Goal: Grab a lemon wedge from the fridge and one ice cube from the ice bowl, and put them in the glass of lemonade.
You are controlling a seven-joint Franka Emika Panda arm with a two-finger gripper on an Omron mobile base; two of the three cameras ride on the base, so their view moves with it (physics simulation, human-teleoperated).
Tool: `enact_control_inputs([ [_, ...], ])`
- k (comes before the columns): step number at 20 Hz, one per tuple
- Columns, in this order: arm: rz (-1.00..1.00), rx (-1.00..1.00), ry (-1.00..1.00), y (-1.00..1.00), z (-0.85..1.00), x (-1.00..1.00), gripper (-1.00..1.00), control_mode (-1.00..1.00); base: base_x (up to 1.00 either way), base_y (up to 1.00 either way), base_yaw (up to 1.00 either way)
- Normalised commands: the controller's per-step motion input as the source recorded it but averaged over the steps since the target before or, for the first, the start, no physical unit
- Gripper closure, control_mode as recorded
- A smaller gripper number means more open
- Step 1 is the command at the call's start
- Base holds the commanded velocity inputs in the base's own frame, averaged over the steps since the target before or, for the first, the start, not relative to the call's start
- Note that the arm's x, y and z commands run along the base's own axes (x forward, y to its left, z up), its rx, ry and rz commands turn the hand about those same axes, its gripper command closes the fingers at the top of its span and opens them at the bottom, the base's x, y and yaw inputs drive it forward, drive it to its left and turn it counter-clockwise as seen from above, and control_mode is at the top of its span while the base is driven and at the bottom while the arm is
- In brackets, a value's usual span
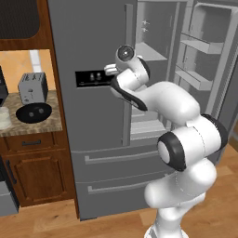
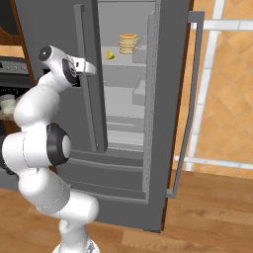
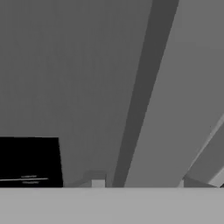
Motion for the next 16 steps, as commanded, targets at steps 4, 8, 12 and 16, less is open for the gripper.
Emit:
enact_control_inputs([
  [4, 0.02, 0.00, -0.06, 0.80, 0.01, -0.20, 1.00, -1.00, 0.00, 0.00, 0.00],
  [8, 0.04, 0.00, -0.02, 0.94, 0.20, -0.50, 1.00, -1.00, 0.00, 0.00, 0.00],
  [12, 0.05, 0.00, 0.00, 0.98, 0.29, -0.80, 1.00, -1.00, 0.00, 0.00, 0.00],
  [16, 0.07, -0.03, 0.00, 1.00, 0.43, -0.97, 1.00, -1.00, 0.00, 0.00, 0.00],
])
